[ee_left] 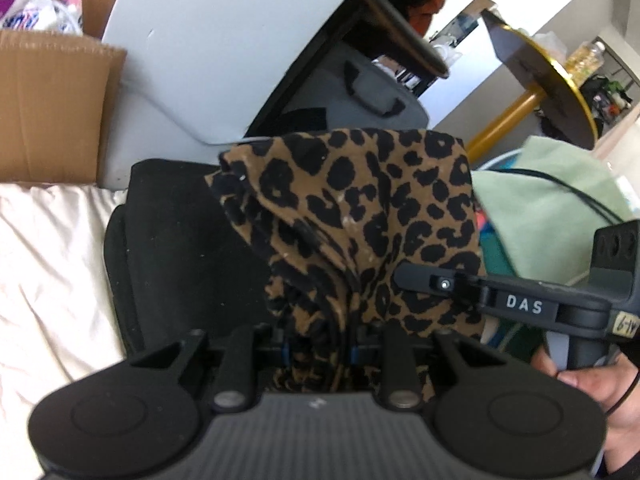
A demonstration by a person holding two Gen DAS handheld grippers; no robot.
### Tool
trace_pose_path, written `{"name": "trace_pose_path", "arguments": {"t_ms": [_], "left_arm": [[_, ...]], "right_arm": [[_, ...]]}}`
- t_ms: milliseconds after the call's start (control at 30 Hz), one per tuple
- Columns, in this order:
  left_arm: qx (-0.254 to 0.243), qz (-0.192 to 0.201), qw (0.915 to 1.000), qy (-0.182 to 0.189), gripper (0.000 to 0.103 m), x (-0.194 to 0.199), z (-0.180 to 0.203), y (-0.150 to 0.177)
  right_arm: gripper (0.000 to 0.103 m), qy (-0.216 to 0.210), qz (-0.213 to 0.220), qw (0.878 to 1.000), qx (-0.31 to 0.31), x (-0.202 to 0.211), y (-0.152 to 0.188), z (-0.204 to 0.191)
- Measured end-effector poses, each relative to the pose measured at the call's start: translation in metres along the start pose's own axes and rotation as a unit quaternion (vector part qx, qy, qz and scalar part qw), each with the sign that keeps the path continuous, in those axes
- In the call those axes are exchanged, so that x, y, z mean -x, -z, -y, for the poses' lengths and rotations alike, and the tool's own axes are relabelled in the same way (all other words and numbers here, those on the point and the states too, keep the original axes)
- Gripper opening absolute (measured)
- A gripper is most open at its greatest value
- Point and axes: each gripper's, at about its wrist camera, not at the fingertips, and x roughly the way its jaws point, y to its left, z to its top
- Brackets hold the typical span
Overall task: Fold clothes
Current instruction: 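Carry the folded leopard skirt with both grippers onto the dark clothes pile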
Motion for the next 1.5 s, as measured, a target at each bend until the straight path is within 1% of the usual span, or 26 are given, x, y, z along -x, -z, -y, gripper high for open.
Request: {"name": "trace_pose_path", "arguments": {"t_ms": [267,600,833,1000,1100,1300,1500], "left_arm": [[0.017,-0.013,0.9998,-0.002,0.026,-0.032,-0.034,-0.012],[0.042,-0.025,0.9986,-0.019,0.026,-0.047,-0.063,-0.028],[0.072,-0.047,0.9960,-0.023,0.026,-0.071,-0.091,-0.038],[0.109,-0.049,0.9925,-0.027,0.026,-0.090,-0.114,-0.041],[0.126,-0.053,0.9901,-0.032,0.025,-0.101,-0.123,-0.042],[0.120,-0.055,0.9905,-0.038,0.026,-0.111,-0.130,-0.051],[0.116,-0.035,0.9918,-0.040,0.025,-0.112,-0.130,-0.064]], "right_arm": [[0.006,0.001,-0.018,1.000,0.005,-0.055,-0.011,0.012],[0.007,-0.014,-0.043,0.999,-0.010,-0.104,-0.022,0.024],[0.010,-0.018,-0.062,0.998,-0.022,-0.136,-0.030,0.033],[0.011,-0.006,-0.064,0.998,-0.028,-0.161,-0.035,0.044],[0.010,0.002,-0.070,0.997,-0.012,-0.175,-0.035,0.048],[0.009,0.017,-0.069,0.997,-0.004,-0.189,-0.040,0.054],[0.006,0.040,-0.052,0.998,0.014,-0.198,-0.051,0.051]]}}
